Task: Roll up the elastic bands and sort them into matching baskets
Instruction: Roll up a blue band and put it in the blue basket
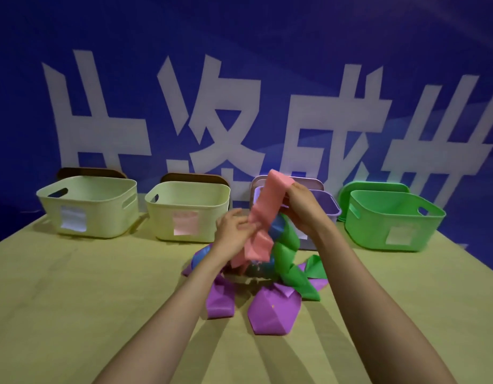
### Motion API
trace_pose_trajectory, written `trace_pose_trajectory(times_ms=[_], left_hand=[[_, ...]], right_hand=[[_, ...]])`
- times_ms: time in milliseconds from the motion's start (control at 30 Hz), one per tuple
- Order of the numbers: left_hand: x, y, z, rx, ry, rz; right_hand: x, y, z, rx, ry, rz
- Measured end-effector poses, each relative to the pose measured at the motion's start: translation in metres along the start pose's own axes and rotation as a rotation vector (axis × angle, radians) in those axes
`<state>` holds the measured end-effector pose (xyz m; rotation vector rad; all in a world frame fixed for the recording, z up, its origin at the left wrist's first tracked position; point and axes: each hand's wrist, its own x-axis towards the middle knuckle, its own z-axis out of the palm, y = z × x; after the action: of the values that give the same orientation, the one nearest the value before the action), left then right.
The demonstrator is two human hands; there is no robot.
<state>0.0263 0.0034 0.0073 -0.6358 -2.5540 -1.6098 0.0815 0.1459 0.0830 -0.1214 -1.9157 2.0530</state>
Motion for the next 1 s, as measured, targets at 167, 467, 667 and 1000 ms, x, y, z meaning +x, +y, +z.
trace_pose_trajectory(times_ms=[167, 467, 667, 1000], left_hand=[[0.007, 0.021, -0.014, -0.016, 0.082, 0.019], [0.004, 0.043, -0.023, -1.243, -0.161, -0.435], [0.001, 0.018, -0.018, -1.233, -0.200, -0.401], [-0.014, 0.024, -0.002, -0.739, -0.142, -0.112]], right_hand=[[0.000, 0.006, -0.020, -0.643, 0.252, -0.087], [-0.013, -0.002, -0.024, 0.056, 0.031, 0.182], [-0.008, -0.017, -0.027, 0.747, 0.033, 0.327], [-0.013, -0.013, -0.027, 0.749, 0.079, 0.226]])
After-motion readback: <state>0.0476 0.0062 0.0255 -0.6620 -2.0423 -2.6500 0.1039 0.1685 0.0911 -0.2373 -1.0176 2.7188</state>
